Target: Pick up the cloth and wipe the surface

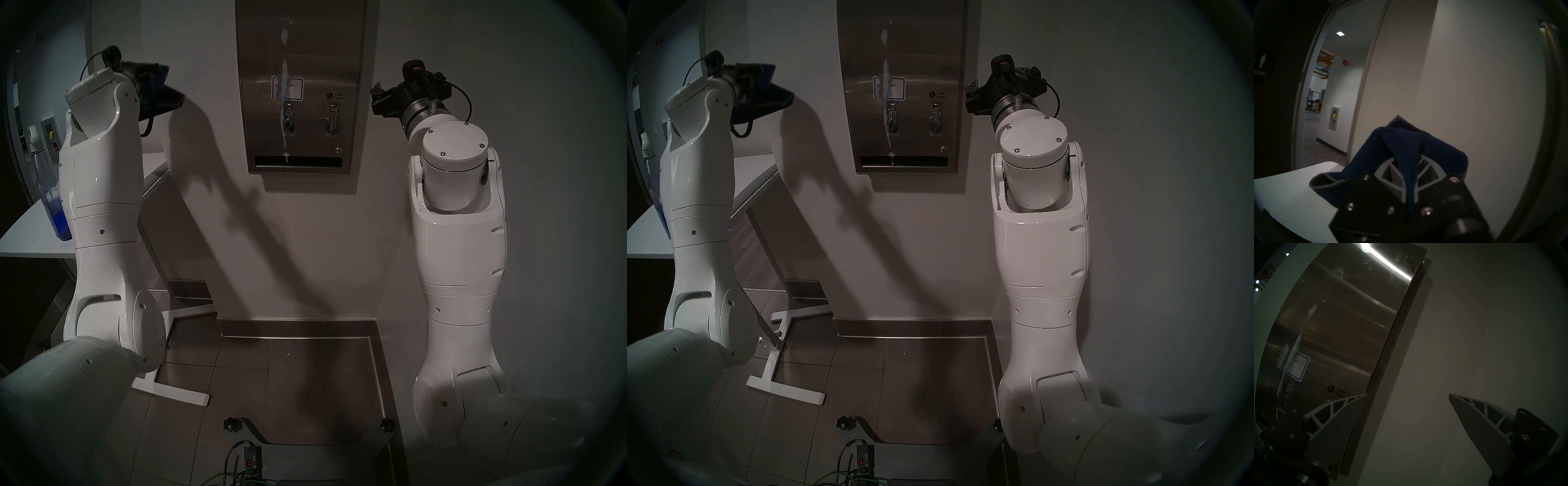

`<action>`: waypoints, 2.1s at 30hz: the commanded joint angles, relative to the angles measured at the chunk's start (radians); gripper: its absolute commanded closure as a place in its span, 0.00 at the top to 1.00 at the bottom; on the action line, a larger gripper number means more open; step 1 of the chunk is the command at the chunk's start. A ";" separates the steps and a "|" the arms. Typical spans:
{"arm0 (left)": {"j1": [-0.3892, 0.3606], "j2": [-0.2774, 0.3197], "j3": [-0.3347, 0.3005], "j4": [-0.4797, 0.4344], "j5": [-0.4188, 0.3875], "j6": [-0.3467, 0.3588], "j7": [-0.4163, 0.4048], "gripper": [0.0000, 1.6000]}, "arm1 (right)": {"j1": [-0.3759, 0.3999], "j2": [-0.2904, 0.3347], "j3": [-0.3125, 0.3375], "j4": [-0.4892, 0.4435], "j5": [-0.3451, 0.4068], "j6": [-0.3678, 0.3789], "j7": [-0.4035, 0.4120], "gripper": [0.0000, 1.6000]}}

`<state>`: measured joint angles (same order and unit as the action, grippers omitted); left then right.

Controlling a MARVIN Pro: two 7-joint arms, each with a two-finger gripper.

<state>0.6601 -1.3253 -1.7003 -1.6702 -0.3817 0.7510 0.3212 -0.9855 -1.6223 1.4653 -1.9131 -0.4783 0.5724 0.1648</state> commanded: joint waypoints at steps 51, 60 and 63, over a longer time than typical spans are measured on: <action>0.019 0.113 -0.014 -0.232 -0.637 0.209 -0.238 0.00 | 0.031 -0.005 0.009 -0.032 0.013 0.006 0.012 1.00; 0.019 0.123 -0.008 -0.233 -0.663 0.209 -0.216 0.00 | 0.058 0.013 0.007 -0.043 0.071 -0.018 0.112 1.00; 0.019 0.126 -0.006 -0.233 -0.670 0.209 -0.210 0.00 | 0.070 0.013 0.001 -0.044 0.099 -0.019 0.159 1.00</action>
<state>0.7099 -1.2114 -1.7035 -1.8849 -1.0291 0.9629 0.1121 -0.9779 -1.6172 1.4832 -1.9221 -0.4232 0.5714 0.2517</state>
